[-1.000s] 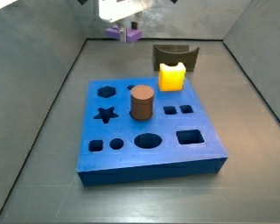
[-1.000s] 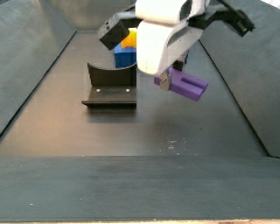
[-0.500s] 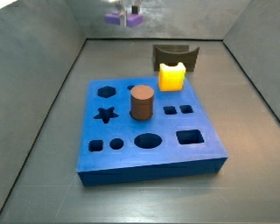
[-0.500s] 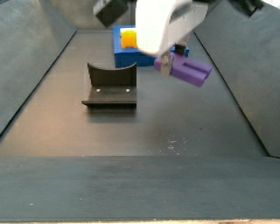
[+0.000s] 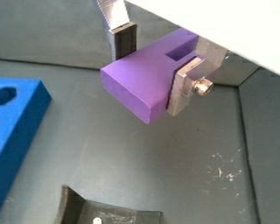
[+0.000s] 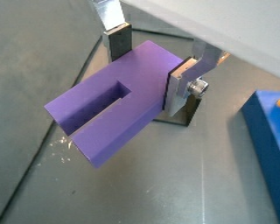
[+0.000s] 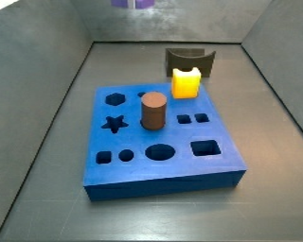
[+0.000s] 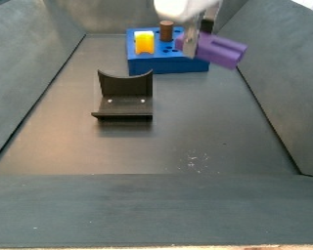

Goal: Pick up the double-square object. Move up. Place the double-square object on the fixture. Regrasp the double-square object. Move to above the board. Insert the double-square object.
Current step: Place the double-square object on the fixture.

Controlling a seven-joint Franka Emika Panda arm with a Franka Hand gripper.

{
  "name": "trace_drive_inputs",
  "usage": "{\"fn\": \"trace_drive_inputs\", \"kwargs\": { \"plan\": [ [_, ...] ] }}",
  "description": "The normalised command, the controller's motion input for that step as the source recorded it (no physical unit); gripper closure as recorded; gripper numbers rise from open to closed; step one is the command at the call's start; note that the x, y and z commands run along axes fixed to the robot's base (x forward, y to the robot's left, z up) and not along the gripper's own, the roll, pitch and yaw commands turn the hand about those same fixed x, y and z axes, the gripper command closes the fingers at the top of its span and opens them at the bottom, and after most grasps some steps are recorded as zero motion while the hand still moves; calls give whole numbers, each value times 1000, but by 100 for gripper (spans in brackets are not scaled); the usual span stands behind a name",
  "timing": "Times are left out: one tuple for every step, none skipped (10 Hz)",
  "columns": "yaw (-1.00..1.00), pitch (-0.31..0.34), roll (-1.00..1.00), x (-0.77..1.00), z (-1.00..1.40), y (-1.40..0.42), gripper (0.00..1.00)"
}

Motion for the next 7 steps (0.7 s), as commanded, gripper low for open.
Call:
{"fn": "trace_drive_inputs", "kwargs": {
  "plan": [
    [21, 106, 103, 5, 174, 8, 100],
    [-1000, -169, 15, 1000, 253, -626, 100],
    [-1000, -169, 14, 1000, 236, -606, 100],
    [-1000, -167, 13, 1000, 208, -533, 100],
    [-1000, -166, 12, 1000, 190, -485, 100],
    [-1000, -167, 13, 1000, 154, -424, 100],
    [-1000, -168, 13, 1000, 131, -376, 100]
  ]
}}
